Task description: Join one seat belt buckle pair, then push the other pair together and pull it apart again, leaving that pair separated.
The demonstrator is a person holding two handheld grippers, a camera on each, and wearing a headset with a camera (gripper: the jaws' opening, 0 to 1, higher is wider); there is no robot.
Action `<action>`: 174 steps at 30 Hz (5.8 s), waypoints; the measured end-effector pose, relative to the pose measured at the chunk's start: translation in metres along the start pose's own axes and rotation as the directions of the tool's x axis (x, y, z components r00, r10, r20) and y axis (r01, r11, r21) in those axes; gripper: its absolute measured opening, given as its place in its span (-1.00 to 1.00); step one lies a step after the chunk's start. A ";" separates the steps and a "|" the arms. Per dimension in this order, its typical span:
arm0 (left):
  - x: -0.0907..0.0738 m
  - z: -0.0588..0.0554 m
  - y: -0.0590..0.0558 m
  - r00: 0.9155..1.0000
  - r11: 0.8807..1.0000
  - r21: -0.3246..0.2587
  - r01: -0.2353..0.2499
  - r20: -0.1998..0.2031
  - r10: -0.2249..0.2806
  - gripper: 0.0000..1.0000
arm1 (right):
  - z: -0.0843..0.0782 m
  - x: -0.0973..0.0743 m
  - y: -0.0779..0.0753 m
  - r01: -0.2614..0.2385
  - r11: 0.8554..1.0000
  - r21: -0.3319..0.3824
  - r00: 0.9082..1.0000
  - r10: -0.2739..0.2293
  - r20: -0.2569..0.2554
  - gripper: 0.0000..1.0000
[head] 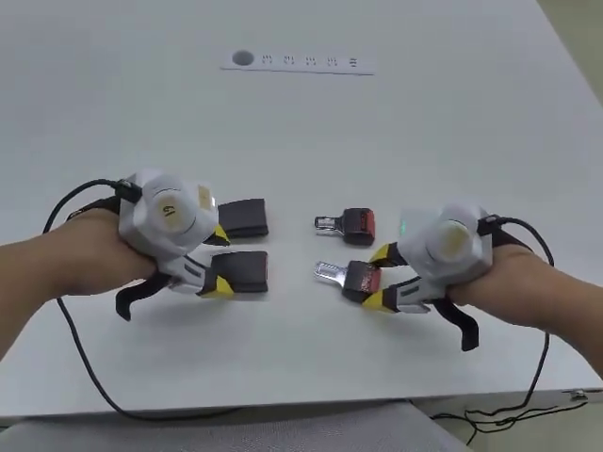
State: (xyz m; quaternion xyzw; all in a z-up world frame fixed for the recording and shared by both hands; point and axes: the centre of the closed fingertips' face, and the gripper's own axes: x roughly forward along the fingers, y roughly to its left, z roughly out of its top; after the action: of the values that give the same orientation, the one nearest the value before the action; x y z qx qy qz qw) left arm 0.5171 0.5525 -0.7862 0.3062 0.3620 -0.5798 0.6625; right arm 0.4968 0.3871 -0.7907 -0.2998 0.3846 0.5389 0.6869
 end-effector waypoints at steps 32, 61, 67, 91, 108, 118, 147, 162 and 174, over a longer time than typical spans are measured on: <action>0.003 0.000 -0.014 0.995 0.995 0.086 0.057 -0.084 -0.050 -0.34 | 0.013 0.012 0.000 -0.081 0.982 -0.173 0.992 0.062 -0.109 -0.38; 0.003 0.000 -0.013 0.994 0.995 0.079 0.058 -0.093 -0.050 -0.34 | 0.063 0.043 0.011 -0.089 0.974 -0.207 0.996 0.082 -0.046 -0.38; 0.004 -0.001 -0.012 0.996 0.994 0.091 0.065 -0.058 -0.060 -0.35 | 0.063 0.047 0.009 -0.094 0.974 -0.205 0.995 0.086 -0.046 -0.39; 0.004 -0.002 -0.012 0.996 0.993 0.101 0.064 -0.069 -0.057 -0.38 | 0.081 0.052 0.015 -0.088 0.983 -0.158 0.996 0.086 -0.018 -0.44; 0.002 -0.003 -0.013 0.995 0.992 0.095 0.078 -0.072 -0.072 -0.40 | 0.077 0.052 0.014 -0.083 0.983 -0.162 0.996 0.080 -0.025 -0.44; 0.001 -0.003 -0.014 0.995 0.993 0.092 0.079 -0.071 -0.073 -0.40 | 0.078 0.050 0.016 -0.084 0.982 -0.167 0.996 0.079 -0.036 -0.44; 0.003 -0.005 -0.013 0.994 0.995 0.074 0.061 -0.096 -0.054 -0.33 | 0.078 0.052 0.018 -0.088 0.985 -0.149 0.996 0.089 -0.002 -0.36; -0.025 0.022 0.002 1.000 0.999 -0.045 -0.013 0.009 0.014 -0.12 | 0.092 0.024 0.010 -0.059 0.993 -0.100 0.994 0.067 0.081 -0.15; -0.031 0.044 0.045 0.995 0.995 -0.065 -0.077 0.058 0.081 -0.14 | 0.070 -0.002 -0.045 0.048 0.996 -0.073 0.996 -0.043 0.075 -0.15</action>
State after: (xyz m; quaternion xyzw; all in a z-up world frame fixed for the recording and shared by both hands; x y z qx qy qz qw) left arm 0.5653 0.5389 -0.7367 0.2817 0.3471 -0.5506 0.7050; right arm 0.5544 0.4332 -0.7525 -0.3138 0.3318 0.5477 0.7010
